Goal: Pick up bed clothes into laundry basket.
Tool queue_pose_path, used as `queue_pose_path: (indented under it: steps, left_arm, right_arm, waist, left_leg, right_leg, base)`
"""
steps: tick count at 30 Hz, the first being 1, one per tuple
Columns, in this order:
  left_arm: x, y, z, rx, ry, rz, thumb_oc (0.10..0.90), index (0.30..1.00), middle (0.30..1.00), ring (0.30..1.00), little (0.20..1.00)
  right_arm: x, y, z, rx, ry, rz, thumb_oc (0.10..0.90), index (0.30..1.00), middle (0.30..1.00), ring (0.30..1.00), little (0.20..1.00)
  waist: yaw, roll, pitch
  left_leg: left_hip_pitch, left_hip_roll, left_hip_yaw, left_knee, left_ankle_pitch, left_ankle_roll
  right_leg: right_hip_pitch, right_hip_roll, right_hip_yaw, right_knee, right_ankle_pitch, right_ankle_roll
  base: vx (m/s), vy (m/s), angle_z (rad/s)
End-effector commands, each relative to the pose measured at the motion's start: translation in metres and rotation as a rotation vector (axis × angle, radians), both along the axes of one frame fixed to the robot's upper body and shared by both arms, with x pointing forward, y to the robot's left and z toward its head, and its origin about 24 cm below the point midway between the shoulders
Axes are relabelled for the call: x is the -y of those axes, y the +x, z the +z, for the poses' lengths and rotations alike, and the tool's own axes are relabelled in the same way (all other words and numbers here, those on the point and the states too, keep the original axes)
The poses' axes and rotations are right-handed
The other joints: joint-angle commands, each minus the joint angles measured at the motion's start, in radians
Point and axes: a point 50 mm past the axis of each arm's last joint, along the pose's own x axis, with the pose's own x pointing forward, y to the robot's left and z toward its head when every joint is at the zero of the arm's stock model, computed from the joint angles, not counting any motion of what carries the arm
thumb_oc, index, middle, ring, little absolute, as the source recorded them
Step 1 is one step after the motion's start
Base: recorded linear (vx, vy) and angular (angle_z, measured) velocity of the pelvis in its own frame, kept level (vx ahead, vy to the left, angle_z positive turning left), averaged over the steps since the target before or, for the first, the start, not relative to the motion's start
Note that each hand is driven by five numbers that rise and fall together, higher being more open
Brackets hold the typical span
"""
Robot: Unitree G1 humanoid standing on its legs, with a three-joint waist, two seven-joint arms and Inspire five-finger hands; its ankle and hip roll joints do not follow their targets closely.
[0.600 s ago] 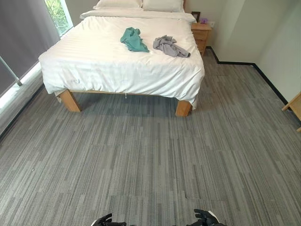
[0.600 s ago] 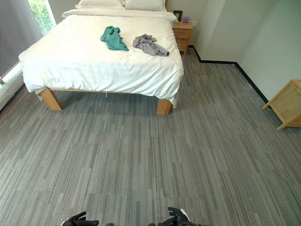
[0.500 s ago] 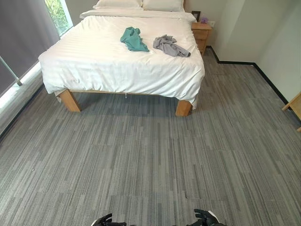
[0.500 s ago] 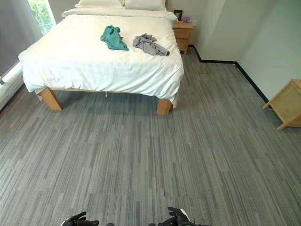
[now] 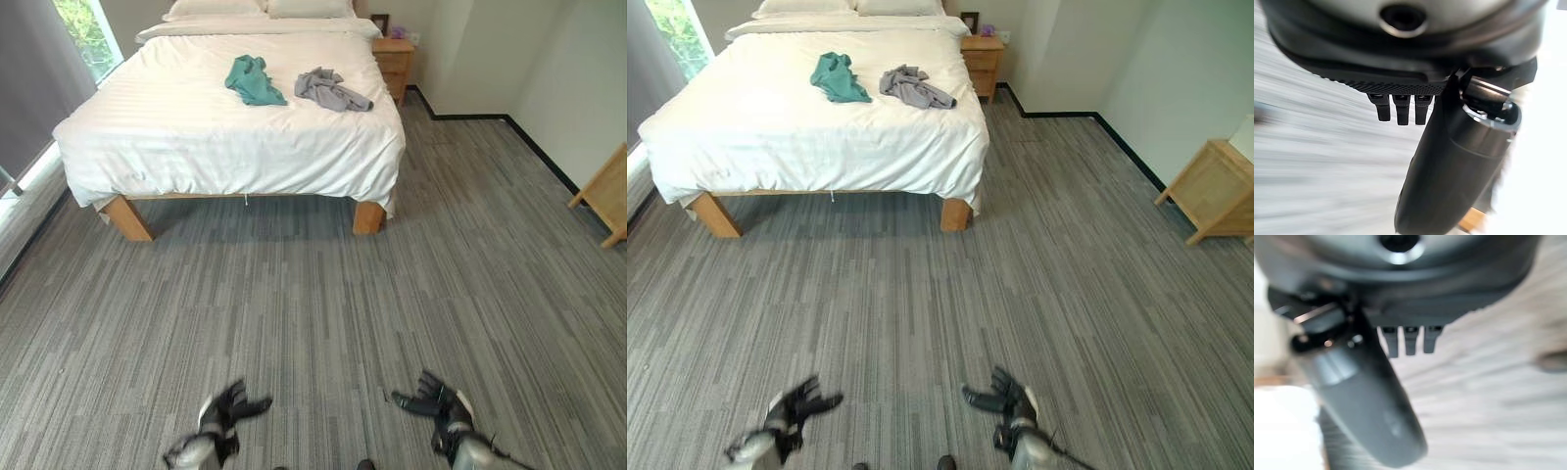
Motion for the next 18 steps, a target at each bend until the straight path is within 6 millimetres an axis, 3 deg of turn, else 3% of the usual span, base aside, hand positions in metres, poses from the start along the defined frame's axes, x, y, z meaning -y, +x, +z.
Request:
queue_pose_path:
  steps: [1, 5, 13, 15, 16, 17, 18]
  left_arm:
    - [-0.018, 0.060, 0.068, 0.354, 0.125, -0.035, 0.800, 0.900, 0.900, 0.900, 0.900]
    - [-0.019, 0.070, 0.094, 0.464, 0.177, -0.075, 0.800, 0.900, 0.900, 0.900, 0.900]
    - [-0.041, 0.051, 0.089, 0.440, 0.209, 0.061, 0.800, 0.900, 0.900, 0.900, 0.900]
    - [-0.043, 0.047, 0.089, 0.447, 0.203, 0.096, 0.800, 0.900, 0.900, 0.900, 0.900]
    - [-0.042, 0.049, 0.090, 0.453, 0.204, 0.101, 0.800, 0.900, 0.900, 0.900, 0.900]
    - [-0.042, 0.049, 0.090, 0.454, 0.204, 0.101, 0.800, 0.900, 0.900, 0.900, 0.900]
    - [-0.042, 0.051, 0.095, 0.470, 0.216, 0.087, 0.800, 0.900, 0.900, 0.900, 0.900]
  right_arm:
    - [0.004, 0.040, 0.052, 0.314, -0.051, -0.022, 0.800, 0.900, 0.900, 0.900, 0.900]
    - [0.003, 0.044, 0.061, 0.360, -0.045, -0.019, 0.800, 0.900, 0.900, 0.900, 0.900]
    - [-0.009, 0.048, 0.071, 0.397, -0.052, 0.050, 0.800, 0.900, 0.900, 0.900, 0.900]
    - [-0.006, 0.051, 0.081, 0.445, -0.072, 0.032, 0.800, 0.900, 0.900, 0.900, 0.900]
    - [-0.004, 0.054, 0.087, 0.475, -0.079, 0.014, 0.800, 0.900, 0.900, 0.900, 0.900]
    - [-0.004, 0.054, 0.087, 0.476, -0.079, 0.013, 0.800, 0.900, 0.900, 0.900, 0.900]
    - [-0.003, 0.057, 0.090, 0.488, -0.086, 0.007, 0.800, 0.900, 0.900, 0.900, 0.900]
  waist:
    - [0.000, -0.069, -0.029]
    - [0.006, -0.068, -0.023]
    - [0.024, -0.074, 0.005]
    - [0.030, -0.068, 0.031]
    - [0.027, -0.059, 0.051]
    - [0.029, -0.060, 0.049]
    - [0.027, -0.055, 0.065]
  left_leg:
    - [-0.018, -0.018, -0.025, 0.000, -0.046, -0.019]
    - [-0.018, -0.020, -0.029, 0.002, -0.048, -0.018]
    - [-0.022, -0.033, -0.019, 0.018, -0.063, -0.003]
    - [-0.029, -0.049, -0.022, 0.039, -0.087, 0.014]
    - [-0.036, -0.060, -0.027, 0.056, -0.098, 0.030]
    - [-0.040, -0.062, -0.025, 0.059, -0.099, 0.031]
    - [-0.042, -0.065, -0.025, 0.071, -0.109, 0.044]
  right_leg:
    - [0.020, -0.128, -0.020, 0.022, -0.048, 0.128]
    - [0.022, -0.132, -0.027, 0.024, -0.052, 0.130]
    - [-0.001, -0.151, -0.006, 0.061, -0.054, 0.139]
    - [-0.035, -0.177, 0.007, 0.151, -0.075, 0.152]
    - [-0.087, -0.191, 0.013, 0.261, -0.065, 0.164]
    - [-0.096, -0.193, 0.017, 0.270, -0.069, 0.165]
    - [-0.148, -0.196, 0.029, 0.367, -0.045, 0.171]
  base:
    - [0.00, 0.004, 0.04]
    - [0.00, 0.001, 0.01]
    - [0.01, 0.032, -0.04]
    - [0.00, 0.126, -0.17]
    - [-0.03, 0.122, -0.08]
    - [-0.04, 0.153, 0.00]
    - [-0.05, 0.130, -0.04]
